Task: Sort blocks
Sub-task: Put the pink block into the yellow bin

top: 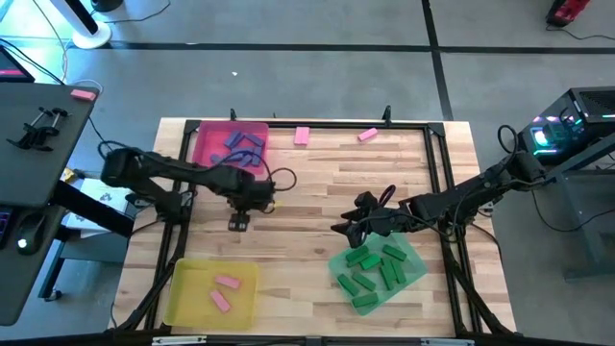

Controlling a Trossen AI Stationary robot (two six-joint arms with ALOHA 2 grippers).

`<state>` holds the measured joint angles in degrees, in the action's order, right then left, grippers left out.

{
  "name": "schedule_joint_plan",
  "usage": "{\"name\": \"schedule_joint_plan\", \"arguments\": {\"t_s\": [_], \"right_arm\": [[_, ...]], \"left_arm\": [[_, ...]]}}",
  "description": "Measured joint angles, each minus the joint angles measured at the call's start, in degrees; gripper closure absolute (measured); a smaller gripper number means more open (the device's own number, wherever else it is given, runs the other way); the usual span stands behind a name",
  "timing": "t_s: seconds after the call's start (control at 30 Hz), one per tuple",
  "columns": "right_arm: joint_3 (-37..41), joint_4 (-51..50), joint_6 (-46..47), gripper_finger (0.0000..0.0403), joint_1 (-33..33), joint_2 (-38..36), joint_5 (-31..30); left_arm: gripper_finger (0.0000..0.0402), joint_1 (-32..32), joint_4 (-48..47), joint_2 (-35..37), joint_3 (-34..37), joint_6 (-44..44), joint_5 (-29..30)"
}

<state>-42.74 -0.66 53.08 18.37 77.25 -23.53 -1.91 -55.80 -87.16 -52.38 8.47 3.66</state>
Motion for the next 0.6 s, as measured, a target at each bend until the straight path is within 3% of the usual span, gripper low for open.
{"name": "schedule_joint_plan", "arguments": {"t_s": [0.17, 0.3, 0.6], "right_arm": [[0.0, -0.39, 0.0, 0.0181, 0.0, 0.0, -0.49], [0.0, -0.39, 0.0, 0.0181, 0.0, 0.0, -1.02], [0.0, -0.4, 0.02, 0.0181, 0.0, 0.0, -2.68]], "left_arm": [[0.0131, -1.87, -1.85, -3.61, 0.07, 11.05, 3.64], [0.0131, -4.04, 2.19, -3.64, 1.72, 15.36, 1.66], [0.0131, -7.49, 5.92, -3.58, 8.41, 15.75, -1.85]]}}
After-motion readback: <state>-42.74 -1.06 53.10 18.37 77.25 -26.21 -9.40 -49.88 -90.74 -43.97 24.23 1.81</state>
